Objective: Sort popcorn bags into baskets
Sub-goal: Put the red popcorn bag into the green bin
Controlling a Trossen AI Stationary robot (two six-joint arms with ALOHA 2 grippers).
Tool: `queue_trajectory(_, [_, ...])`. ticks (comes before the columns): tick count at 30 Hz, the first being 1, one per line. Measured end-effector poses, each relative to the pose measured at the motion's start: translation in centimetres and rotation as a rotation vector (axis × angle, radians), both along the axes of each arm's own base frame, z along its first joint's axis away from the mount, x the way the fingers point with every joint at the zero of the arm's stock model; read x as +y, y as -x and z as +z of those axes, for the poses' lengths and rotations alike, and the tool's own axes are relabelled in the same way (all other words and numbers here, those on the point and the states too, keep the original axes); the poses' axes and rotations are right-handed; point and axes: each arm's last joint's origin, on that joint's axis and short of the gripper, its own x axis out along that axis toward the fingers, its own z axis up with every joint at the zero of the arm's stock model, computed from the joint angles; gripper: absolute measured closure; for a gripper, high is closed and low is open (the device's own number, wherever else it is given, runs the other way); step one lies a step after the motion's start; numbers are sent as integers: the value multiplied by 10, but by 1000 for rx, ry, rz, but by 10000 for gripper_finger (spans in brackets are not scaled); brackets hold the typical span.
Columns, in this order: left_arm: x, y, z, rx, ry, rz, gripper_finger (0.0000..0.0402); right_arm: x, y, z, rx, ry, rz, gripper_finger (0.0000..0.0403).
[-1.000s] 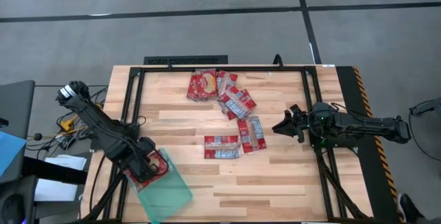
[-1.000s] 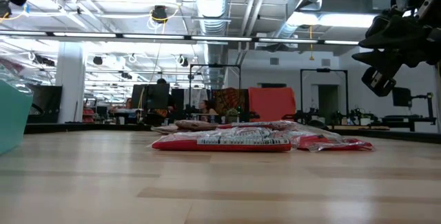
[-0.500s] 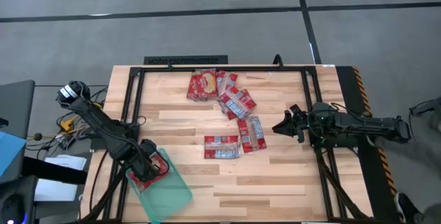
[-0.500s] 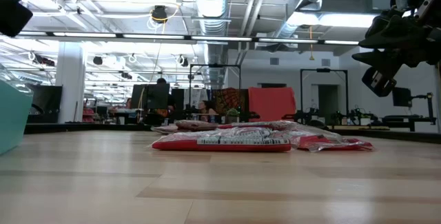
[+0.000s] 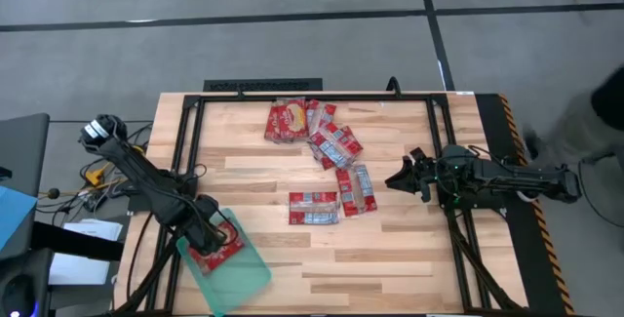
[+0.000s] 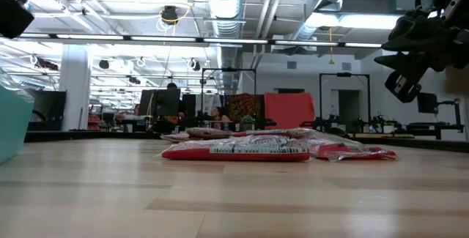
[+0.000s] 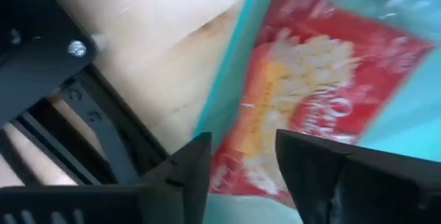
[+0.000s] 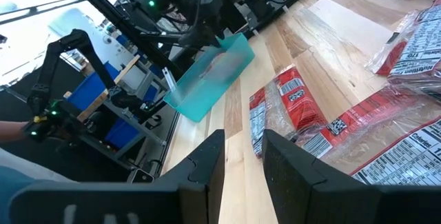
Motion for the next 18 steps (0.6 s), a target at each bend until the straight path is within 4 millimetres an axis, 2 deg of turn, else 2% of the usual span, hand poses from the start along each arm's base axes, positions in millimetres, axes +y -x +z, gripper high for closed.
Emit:
queue_trajectory(5, [11,-18,39,-230,-21,101,236,-1,0,0,6,6,-51,280])
queue_trajectory(9, [31,-31,81,-499,-147,225,239,-1,0,-1,6,5,-52,281])
queue_trajectory(13, [68,-47,109,-649,-410,350,241,-1,0,-1,6,5,-51,282])
queue_trajectory(18, [128,-72,116,-617,-547,317,238,-1,0,-1,6,5,-52,280])
